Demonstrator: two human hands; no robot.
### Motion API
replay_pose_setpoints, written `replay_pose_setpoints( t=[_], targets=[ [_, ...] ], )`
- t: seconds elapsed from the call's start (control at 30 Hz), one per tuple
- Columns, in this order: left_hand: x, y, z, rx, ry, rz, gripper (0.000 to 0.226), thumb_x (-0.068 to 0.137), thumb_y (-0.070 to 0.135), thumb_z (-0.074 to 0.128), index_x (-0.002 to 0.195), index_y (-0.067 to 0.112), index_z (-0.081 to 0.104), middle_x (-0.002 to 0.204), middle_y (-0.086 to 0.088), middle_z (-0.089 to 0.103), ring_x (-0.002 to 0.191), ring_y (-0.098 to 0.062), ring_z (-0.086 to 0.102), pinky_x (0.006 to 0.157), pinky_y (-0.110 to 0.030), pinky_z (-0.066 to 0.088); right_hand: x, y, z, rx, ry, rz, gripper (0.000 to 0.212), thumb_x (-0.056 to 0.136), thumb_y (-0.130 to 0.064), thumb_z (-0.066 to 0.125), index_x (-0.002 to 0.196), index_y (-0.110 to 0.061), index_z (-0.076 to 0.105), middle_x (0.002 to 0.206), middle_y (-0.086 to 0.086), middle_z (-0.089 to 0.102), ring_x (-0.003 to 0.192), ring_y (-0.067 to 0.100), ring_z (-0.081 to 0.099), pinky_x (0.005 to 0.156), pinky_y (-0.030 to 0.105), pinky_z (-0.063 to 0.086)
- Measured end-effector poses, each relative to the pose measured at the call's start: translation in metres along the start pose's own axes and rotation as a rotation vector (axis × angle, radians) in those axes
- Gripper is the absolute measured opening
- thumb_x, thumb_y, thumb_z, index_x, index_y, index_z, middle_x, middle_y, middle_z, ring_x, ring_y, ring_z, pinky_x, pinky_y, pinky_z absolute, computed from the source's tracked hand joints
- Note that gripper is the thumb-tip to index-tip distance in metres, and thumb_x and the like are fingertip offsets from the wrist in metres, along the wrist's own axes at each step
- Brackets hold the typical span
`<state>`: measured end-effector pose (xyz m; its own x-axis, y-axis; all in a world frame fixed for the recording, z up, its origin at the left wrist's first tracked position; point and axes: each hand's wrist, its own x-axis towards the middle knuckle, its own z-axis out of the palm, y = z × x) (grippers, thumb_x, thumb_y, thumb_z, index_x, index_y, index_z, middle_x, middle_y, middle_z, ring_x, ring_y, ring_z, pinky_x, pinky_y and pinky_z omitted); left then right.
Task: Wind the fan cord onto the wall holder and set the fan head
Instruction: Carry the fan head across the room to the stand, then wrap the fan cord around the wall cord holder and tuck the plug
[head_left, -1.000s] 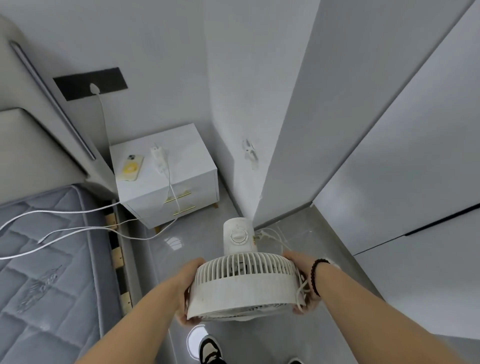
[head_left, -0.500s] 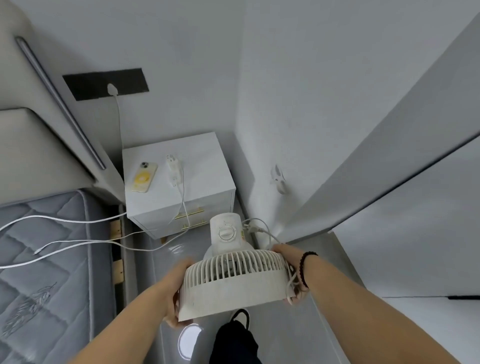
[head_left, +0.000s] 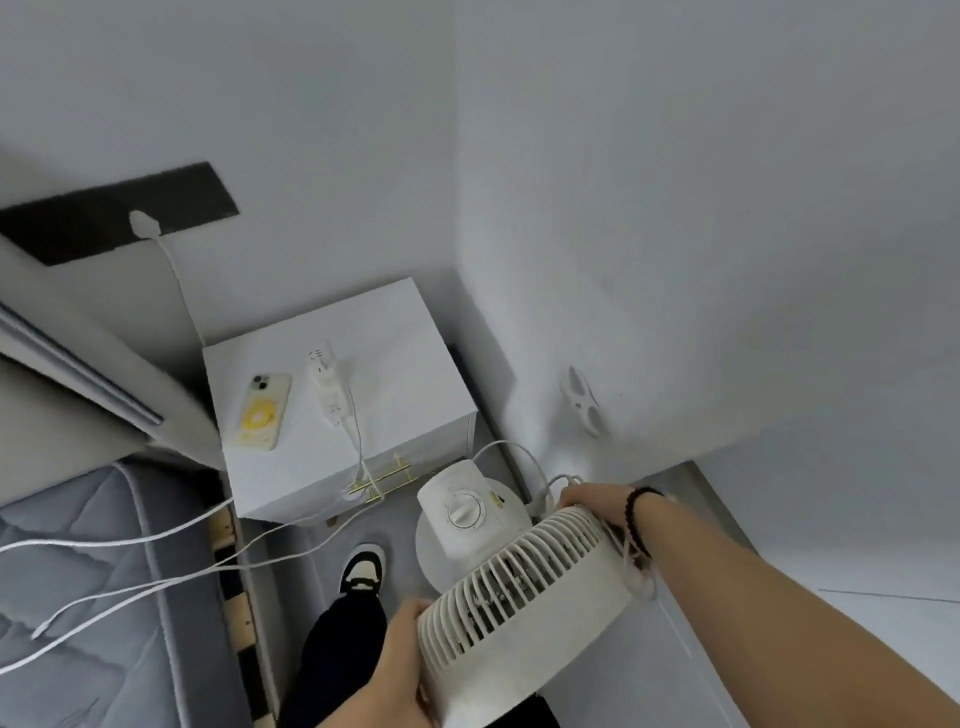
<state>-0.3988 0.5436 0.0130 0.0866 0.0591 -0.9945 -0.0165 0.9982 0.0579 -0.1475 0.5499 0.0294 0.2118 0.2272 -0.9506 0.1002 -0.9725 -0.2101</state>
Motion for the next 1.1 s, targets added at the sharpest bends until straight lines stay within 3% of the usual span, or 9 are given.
replay_pose_setpoints(
  t=[0.1, 0.23, 0.33, 0.47, 0.63, 0.7, 0.87, 0.97, 1.1],
  targets=[
    [0.022, 0.024, 0.004, 0.061, 0.052, 0.034, 0.015, 0.069, 0.015, 0.055, 0.057, 0.013, 0.045, 0.056, -0.009, 0.046, 0.059, -0.024, 0.044, 0.060, -0.032, 0.035, 0.012, -0.005, -0.002, 0.006, 0.015, 0.028, 0.024, 0.087, -0.023, 0.050, 0.064, -0.019, 0.046, 0.068, -0.002, 0.045, 0.060, 0.010, 0.040, 0.055, 0.021, 0.031],
    [0.042, 0.053, 0.019, 0.208, 0.060, 0.130, 0.049, 0.094, -0.012, 0.034, 0.056, 0.017, 0.044, 0.034, -0.003, 0.040, 0.058, -0.020, 0.029, 0.050, -0.025, 0.030, 0.021, -0.016, -0.008, 0.007, 0.046, 0.082, 0.018, 0.081, -0.033, 0.053, 0.072, -0.018, 0.045, 0.073, -0.002, 0.046, 0.065, 0.014, 0.041, 0.063, 0.027, 0.032],
    [0.051, 0.059, 0.015, 0.269, 0.010, 0.034, 0.045, 0.100, 0.005, 0.032, 0.059, 0.008, 0.053, 0.053, -0.011, 0.051, 0.063, -0.024, 0.039, 0.055, -0.033, 0.030, 0.019, -0.026, -0.013, 0.022, 0.057, 0.123, 0.021, 0.080, -0.035, 0.056, 0.071, -0.020, 0.046, 0.069, -0.001, 0.047, 0.058, 0.013, 0.040, 0.059, 0.026, 0.033],
    [0.065, 0.073, 0.015, 0.360, -0.008, -0.118, 0.039, 0.102, 0.021, 0.030, 0.103, -0.008, 0.058, 0.095, -0.021, 0.060, 0.087, -0.036, 0.054, 0.085, -0.040, 0.043, 0.017, -0.033, -0.012, 0.053, 0.057, 0.149, 0.021, 0.085, -0.034, 0.057, 0.073, -0.020, 0.047, 0.067, 0.000, 0.048, 0.057, 0.013, 0.041, 0.056, 0.024, 0.034],
    [0.053, 0.097, 0.020, 0.495, -0.126, -0.291, 0.048, 0.080, 0.046, 0.060, 0.110, 0.008, 0.062, 0.115, -0.016, 0.062, 0.108, -0.035, 0.056, 0.101, -0.051, 0.043, 0.023, -0.025, -0.009, 0.022, 0.087, 0.200, 0.022, 0.077, -0.038, 0.062, 0.071, -0.020, 0.051, 0.069, -0.001, 0.050, 0.059, 0.013, 0.043, 0.057, 0.023, 0.033],
    [0.053, 0.109, 0.029, 0.606, -0.110, -0.004, 0.056, 0.072, 0.034, 0.069, 0.122, 0.014, 0.052, 0.122, -0.008, 0.055, 0.112, -0.028, 0.051, 0.094, -0.048, 0.044, 0.025, -0.017, -0.010, 0.037, 0.081, 0.210, 0.022, 0.076, -0.037, 0.062, 0.069, -0.020, 0.050, 0.069, -0.001, 0.050, 0.058, 0.014, 0.042, 0.056, 0.023, 0.033],
    [0.055, 0.125, 0.072, 1.102, -0.114, 0.790, 0.101, 0.080, 0.033, 0.075, 0.154, 0.026, 0.006, 0.162, 0.001, 0.006, 0.147, -0.019, 0.012, 0.116, -0.041, 0.019, 0.027, -0.001, -0.009, 0.072, 0.093, 0.209, 0.021, 0.074, -0.039, 0.065, 0.074, -0.020, 0.056, 0.075, -0.001, 0.056, 0.065, 0.015, 0.049, 0.062, 0.024, 0.039],
    [0.069, 0.125, 0.079, 1.603, -0.194, 1.239, 0.071, 0.087, 0.047, 0.060, 0.148, 0.029, 0.029, 0.158, 0.003, 0.024, 0.143, -0.017, 0.025, 0.111, -0.035, 0.029, 0.028, 0.004, -0.007, 0.100, 0.129, 0.205, 0.021, 0.077, -0.037, 0.063, 0.076, -0.018, 0.055, 0.076, 0.000, 0.054, 0.063, 0.014, 0.048, 0.060, 0.024, 0.038],
    [0.079, 0.127, 0.090, 1.754, -0.282, 1.275, 0.025, 0.093, 0.033, 0.053, 0.102, 0.018, 0.071, 0.101, 0.009, 0.065, 0.095, -0.014, 0.062, 0.076, -0.022, 0.042, 0.047, 0.013, -0.002, 0.088, 0.372, 0.160, 0.022, 0.077, -0.028, 0.062, 0.067, -0.016, 0.046, 0.068, 0.001, 0.047, 0.057, 0.015, 0.043, 0.050, 0.022, 0.034]
  ],
)
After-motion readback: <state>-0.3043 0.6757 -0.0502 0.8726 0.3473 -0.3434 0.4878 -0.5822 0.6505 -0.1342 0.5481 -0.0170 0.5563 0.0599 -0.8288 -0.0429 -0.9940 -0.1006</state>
